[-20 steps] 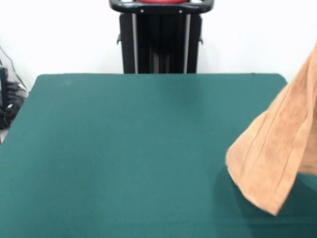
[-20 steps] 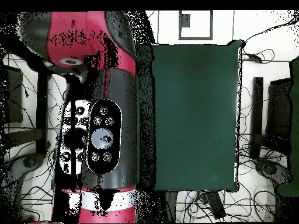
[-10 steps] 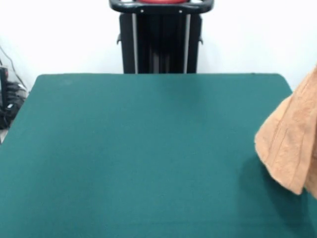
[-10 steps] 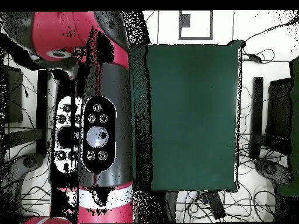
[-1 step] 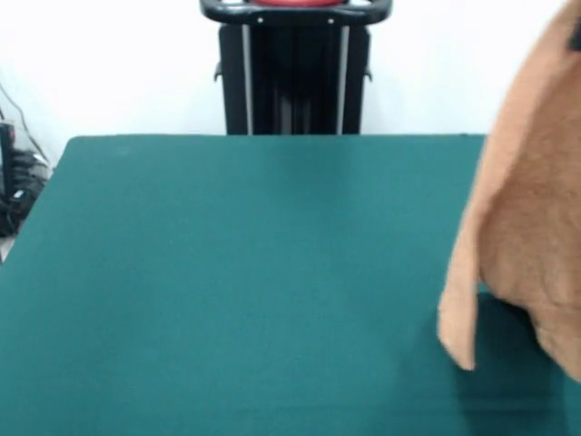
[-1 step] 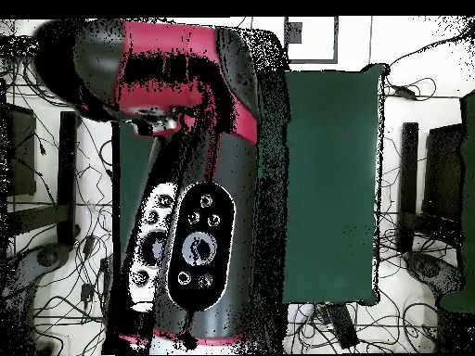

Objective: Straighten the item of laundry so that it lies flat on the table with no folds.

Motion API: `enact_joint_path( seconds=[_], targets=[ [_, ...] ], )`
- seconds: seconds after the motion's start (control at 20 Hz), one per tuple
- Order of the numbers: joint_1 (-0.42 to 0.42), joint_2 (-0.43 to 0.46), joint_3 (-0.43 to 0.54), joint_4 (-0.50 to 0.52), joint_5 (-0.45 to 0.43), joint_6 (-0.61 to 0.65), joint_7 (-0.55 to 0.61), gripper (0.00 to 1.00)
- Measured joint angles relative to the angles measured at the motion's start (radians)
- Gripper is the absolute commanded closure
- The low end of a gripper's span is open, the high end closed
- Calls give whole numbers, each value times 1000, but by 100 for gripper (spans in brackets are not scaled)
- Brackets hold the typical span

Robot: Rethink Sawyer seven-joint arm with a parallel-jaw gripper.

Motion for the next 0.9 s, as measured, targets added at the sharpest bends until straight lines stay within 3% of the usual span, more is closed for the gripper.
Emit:
enact_joint_path(
  seconds=[0.55,0.9],
  targets=[
    [-146,-164,0,189,-32,-30,-22,100],
    [-146,-254,0,235,-75,-30,-22,100]
  ],
)
